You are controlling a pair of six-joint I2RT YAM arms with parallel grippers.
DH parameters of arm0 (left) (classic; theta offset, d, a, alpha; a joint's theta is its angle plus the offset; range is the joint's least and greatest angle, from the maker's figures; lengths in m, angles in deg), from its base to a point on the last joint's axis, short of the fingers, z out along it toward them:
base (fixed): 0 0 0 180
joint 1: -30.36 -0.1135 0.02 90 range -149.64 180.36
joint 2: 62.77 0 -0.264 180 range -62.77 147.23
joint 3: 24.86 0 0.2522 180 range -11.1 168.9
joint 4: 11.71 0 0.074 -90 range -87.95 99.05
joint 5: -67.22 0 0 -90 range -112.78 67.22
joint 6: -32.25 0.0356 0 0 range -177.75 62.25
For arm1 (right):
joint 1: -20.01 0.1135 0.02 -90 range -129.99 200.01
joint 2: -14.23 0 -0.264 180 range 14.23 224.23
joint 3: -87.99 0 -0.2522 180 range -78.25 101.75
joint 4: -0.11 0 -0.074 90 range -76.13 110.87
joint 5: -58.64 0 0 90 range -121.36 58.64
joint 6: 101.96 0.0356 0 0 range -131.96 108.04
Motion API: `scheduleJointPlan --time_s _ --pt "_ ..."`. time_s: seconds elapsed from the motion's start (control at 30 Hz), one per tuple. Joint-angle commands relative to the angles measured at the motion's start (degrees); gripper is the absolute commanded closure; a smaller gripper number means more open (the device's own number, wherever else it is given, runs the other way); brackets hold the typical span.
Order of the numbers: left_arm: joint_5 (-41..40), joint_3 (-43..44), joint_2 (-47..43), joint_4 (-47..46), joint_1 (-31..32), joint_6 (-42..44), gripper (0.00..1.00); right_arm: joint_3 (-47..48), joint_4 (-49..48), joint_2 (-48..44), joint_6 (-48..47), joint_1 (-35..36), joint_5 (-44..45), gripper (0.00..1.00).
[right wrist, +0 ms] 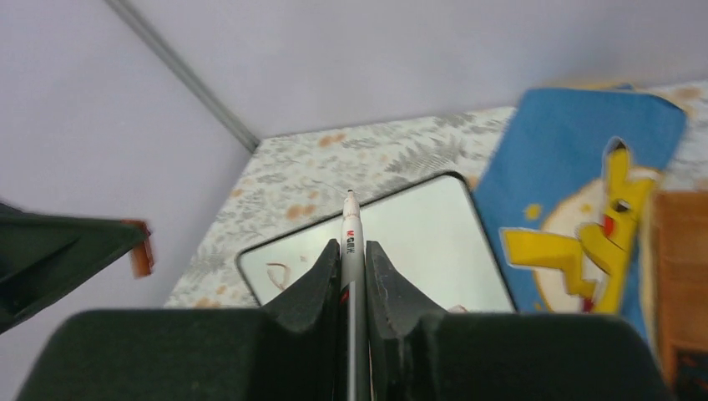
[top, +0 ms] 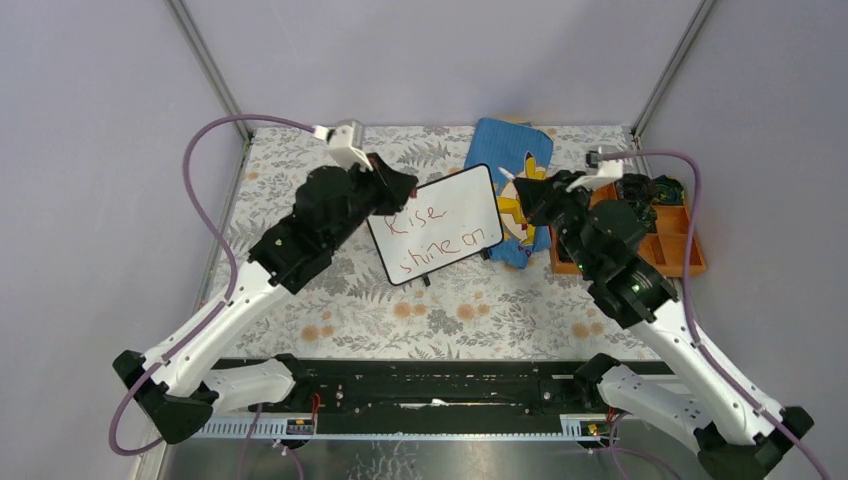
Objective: Write a sentence on the whiteboard
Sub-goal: Close the whiteboard marker.
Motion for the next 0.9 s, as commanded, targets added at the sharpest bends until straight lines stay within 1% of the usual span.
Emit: scheduleJointPlan --time_s 0.0,0.07,0.13,0.23,0.33,0.4,0.47,0.5,0.53,0.57,0.63,0.77,0.87 --pt "7.2 2.9 0.6 -8.5 -8.4 -5.1 1.0 7.9 -13.2 5.5 -9.0 11.3 8.0 1.0" --pt "12.7 3.5 0.8 -11.3 -12.7 -9.4 1.0 10.6 -18.2 9.3 -19.0 21.2 17.5 1.0" --pt "16.1 3.9 0.6 -14.4 -15.2 -12.6 1.0 11.8 -24.8 12.3 -28.6 29.0 24.9 1.0" --pt "17.5 3.5 -0.8 -18.2 -17.0 -16.2 1.0 10.3 -36.5 15.3 -40.7 37.7 30.5 1.0" --pt "18.3 0.1 -4.1 -22.3 -18.7 -20.0 1.0 4.8 -58.9 18.4 -59.5 46.1 34.2 1.0" --pt "19.5 -2.1 -6.3 -24.4 -20.8 -23.5 1.0 0.9 -74.9 21.5 -73.2 50.8 34.2 1.0" --pt "20.4 -3.6 -8.8 -25.2 -22.1 -25.4 1.0 -1.9 -89.4 25.3 -87.5 54.1 32.9 1.0" --pt "20.7 -4.2 -9.7 -25.0 -22.4 -26.0 1.0 -2.7 -95.8 27.4 -93.0 55.2 32.0 1.0" --pt "20.8 -4.8 -10.7 -24.6 -22.6 -26.4 1.0 -3.4 -100.1 29.8 -97.2 56.0 31.3 1.0" --pt "20.8 -5.6 -11.9 -24.5 -22.6 -27.1 1.0 -3.6 -100.6 31.5 -99.4 56.3 31.3 1.0" --pt "21.2 -8.1 -14.5 -25.1 -22.6 -28.5 1.0 -4.7 -100.6 33.1 -98.0 56.3 32.2 1.0" --pt "21.3 -12.9 -19.3 -25.0 -22.6 -30.6 1.0 -8.0 -100.4 31.7 -88.2 55.6 32.9 1.0" --pt "21.3 -15.1 -21.7 -25.0 -22.6 -32.0 1.0 -9.7 -96.5 29.3 -79.3 55.1 31.7 1.0"
